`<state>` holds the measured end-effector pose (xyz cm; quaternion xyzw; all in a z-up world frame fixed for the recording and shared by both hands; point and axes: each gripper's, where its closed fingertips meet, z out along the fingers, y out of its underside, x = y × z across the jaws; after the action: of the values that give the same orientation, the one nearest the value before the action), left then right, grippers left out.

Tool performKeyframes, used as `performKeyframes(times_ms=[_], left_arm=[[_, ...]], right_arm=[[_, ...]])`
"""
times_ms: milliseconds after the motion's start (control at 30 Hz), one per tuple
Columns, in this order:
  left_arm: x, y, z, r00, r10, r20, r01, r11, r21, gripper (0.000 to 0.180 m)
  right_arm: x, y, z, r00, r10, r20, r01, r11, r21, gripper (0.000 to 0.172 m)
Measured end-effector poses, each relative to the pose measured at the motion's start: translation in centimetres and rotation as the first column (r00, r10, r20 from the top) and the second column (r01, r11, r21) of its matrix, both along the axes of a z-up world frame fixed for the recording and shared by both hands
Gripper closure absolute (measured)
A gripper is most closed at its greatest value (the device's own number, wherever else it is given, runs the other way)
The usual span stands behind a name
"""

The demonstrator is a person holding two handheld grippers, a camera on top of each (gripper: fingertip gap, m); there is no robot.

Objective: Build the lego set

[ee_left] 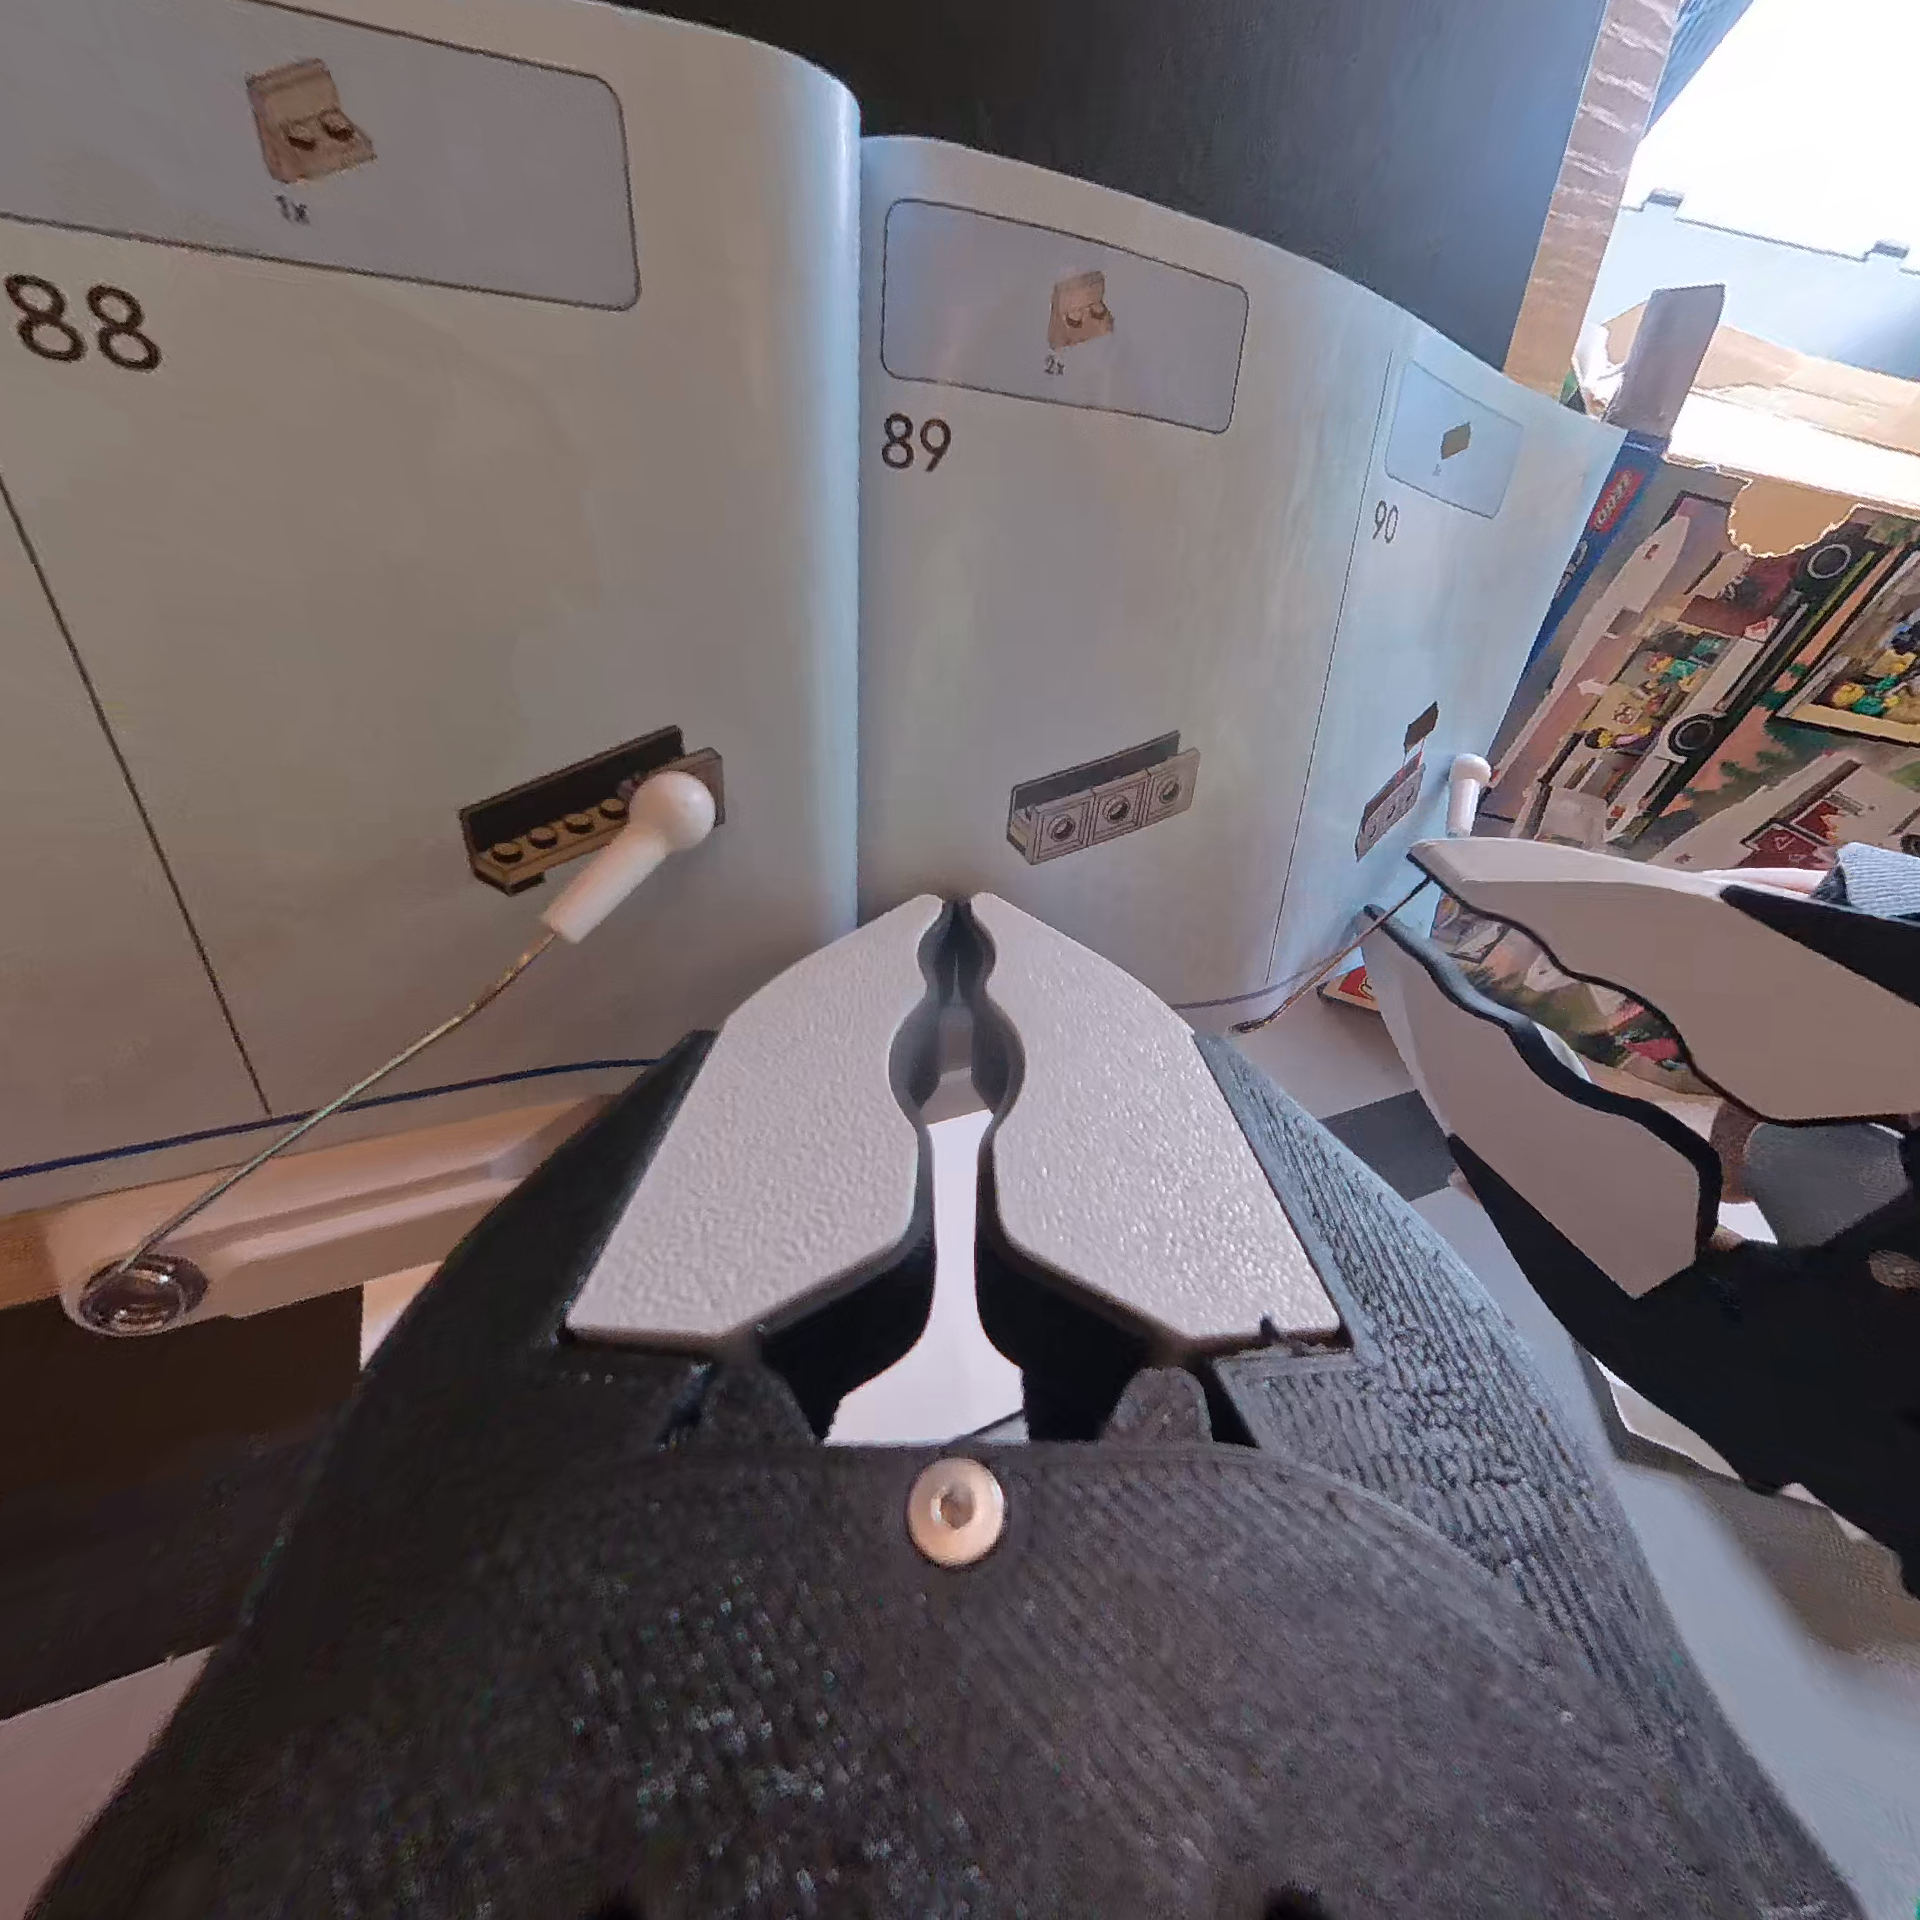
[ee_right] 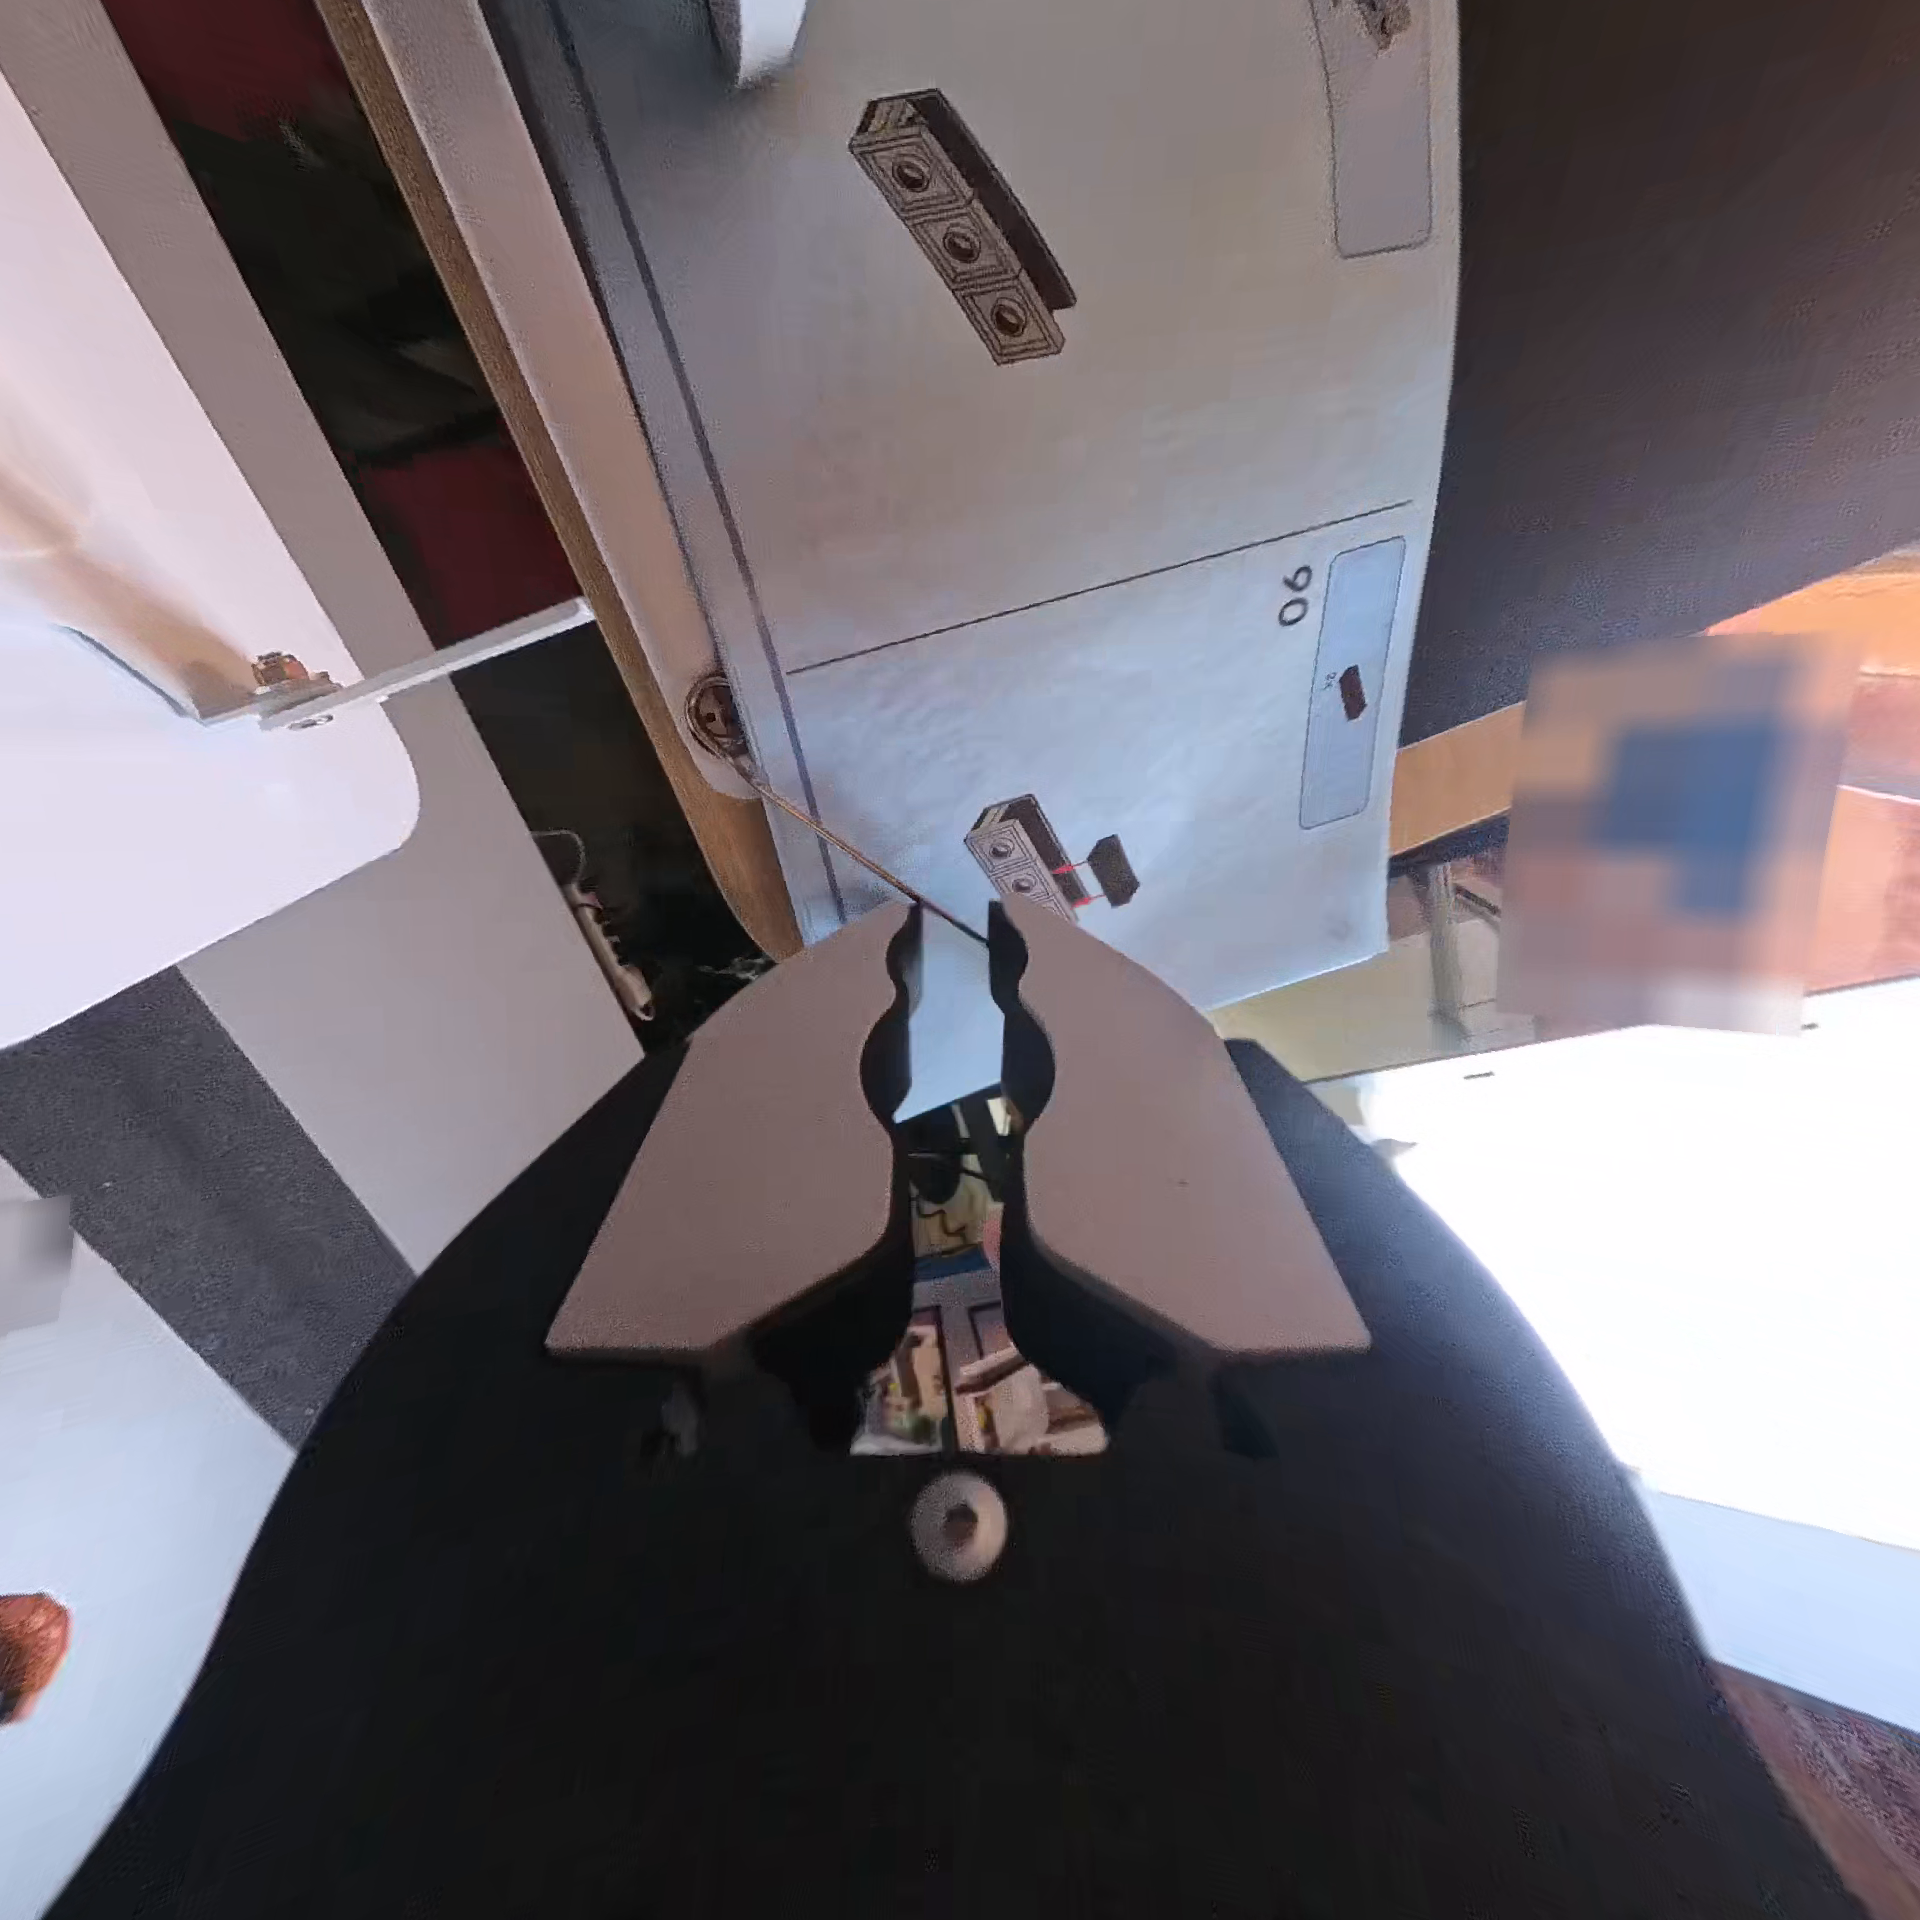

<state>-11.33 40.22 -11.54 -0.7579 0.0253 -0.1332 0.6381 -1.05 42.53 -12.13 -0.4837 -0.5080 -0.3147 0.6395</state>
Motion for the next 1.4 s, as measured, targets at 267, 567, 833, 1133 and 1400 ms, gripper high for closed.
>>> performKeyframes(times_ms=[267,567,833,1133,1400], left_arm=[[0.0,-0.4,0.1,0.999,-0.038,-0.038,0.039,0.999,0.014,0.180],[-2.5,-8.3,0.0,0.980,-0.087,-0.177,0.113,0.983,0.141,0.180],[-6.2,-14.7,-0.2,0.979,-0.074,-0.188,0.111,0.975,0.194,0.180],[-8.6,-18.6,0.7,0.978,-0.008,-0.210,0.064,0.963,0.260,0.180],[-10.1,-17.5,2.4,0.978,0.054,-0.200,0.010,0.952,0.305,0.180]], right_arm=[[1.3,-2.1,-2.1,0.742,-0.099,-0.663,-0.233,0.890,-0.393,0.147],[2.2,1.3,-3.7,0.694,-0.181,-0.697,-0.240,0.854,-0.461,0.155],[2.7,-3.2,-1.7,0.641,-0.109,-0.760,-0.348,0.841,-0.414,0.149],[3.3,-22.0,1.3,0.494,0.032,-0.869,-0.603,0.733,-0.315,0.144],[5.6,-28.5,-2.0,0.473,0.114,-0.874,-0.579,0.788,-0.210,0.171]])
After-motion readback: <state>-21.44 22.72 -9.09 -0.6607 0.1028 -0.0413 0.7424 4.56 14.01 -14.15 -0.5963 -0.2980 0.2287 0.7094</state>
